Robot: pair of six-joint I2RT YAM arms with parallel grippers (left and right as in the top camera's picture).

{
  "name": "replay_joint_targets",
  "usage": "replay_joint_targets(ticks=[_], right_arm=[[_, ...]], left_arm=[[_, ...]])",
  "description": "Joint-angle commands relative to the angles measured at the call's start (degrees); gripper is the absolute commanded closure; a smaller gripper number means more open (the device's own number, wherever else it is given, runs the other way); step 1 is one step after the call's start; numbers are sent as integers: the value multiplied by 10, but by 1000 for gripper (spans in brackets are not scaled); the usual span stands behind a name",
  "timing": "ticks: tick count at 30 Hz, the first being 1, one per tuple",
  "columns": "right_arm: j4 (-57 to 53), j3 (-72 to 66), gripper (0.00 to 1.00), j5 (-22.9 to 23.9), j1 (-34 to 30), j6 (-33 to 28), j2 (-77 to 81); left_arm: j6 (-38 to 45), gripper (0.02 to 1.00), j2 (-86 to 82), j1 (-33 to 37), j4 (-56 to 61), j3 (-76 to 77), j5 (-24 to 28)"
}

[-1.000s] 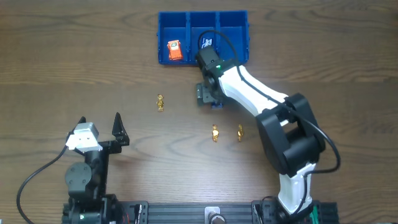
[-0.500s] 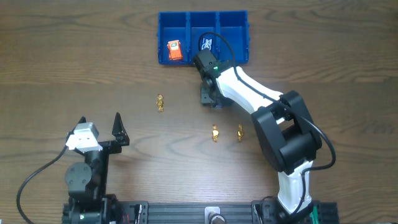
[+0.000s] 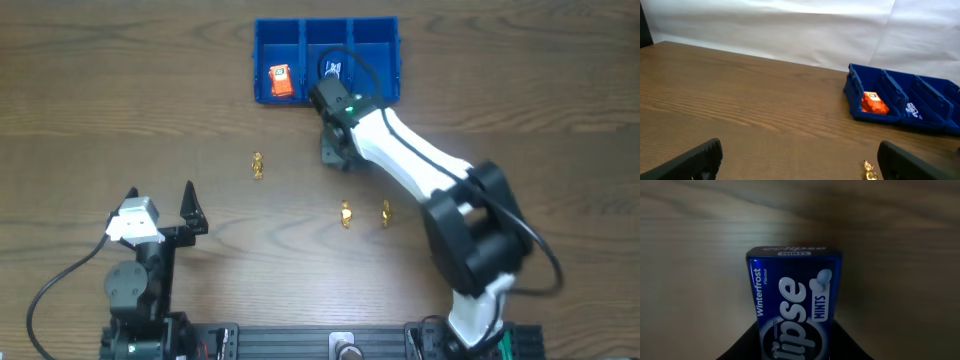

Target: Sort Candies Into Trays

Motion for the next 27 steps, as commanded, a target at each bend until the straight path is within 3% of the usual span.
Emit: replay_joint_targets(ticks=[1,4,12,27], right_arm=[[-75,163,702,72,1,9,-49],[-106,273,706,95,-1,-11,-18],[-100,482,687,90,-30,-37,143],[-61,492,647,80,-46,-37,241]], left_arm=[[8,20,-4,3,-26,-8,-5],[8,23,-4,3,-26,-8,-5],[8,20,-4,3,-26,-8,-5],[8,20,-4,3,-26,-8,-5]])
